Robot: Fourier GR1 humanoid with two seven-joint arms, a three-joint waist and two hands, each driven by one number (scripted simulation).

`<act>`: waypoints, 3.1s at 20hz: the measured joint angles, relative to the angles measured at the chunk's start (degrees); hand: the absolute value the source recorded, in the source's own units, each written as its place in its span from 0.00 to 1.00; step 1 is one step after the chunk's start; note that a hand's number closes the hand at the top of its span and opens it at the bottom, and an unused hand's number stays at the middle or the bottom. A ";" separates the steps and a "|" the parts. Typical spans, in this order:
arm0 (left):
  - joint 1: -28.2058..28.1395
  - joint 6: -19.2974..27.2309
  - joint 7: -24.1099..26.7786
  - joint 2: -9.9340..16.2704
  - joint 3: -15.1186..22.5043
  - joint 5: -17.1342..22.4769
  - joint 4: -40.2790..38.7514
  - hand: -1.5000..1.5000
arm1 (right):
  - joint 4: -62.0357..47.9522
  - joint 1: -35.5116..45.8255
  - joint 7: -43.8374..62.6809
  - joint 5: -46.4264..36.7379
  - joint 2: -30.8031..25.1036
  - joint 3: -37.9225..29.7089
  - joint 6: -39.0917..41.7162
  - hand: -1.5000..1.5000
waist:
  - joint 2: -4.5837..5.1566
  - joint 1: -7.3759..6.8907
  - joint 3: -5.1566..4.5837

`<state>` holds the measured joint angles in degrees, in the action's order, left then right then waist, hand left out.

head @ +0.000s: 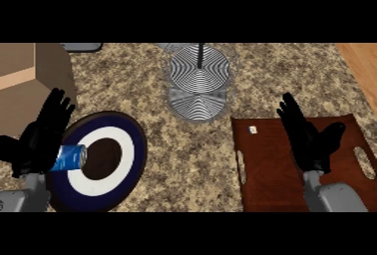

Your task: Pick the sweet potato from the tray and place it in the tiered basket

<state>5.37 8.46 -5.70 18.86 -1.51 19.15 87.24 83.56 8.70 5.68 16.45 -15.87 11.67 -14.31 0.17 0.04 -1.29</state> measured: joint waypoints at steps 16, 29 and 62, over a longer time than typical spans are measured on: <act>1.29 -7.10 9.50 -5.20 12.63 -9.27 -6.97 0.50 | -16.97 6.64 -11.61 -34.44 1.26 11.41 -20.76 0.00 | -0.05 -0.06 1.21; 0.69 -7.36 9.82 -4.88 12.23 -9.86 -8.31 0.50 | -14.73 12.23 25.43 -64.14 -12.11 25.04 -0.51 0.00 | -1.61 1.57 0.29; 1.62 -8.96 11.07 -6.84 11.01 -11.89 -9.30 0.50 | 6.61 2.27 54.99 -85.54 -2.63 22.78 39.33 0.00 | -0.26 0.21 1.27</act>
<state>6.99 -0.50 5.37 12.02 9.51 7.26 77.94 90.17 10.97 60.66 -69.09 -18.50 34.45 25.02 -0.09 0.24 -0.02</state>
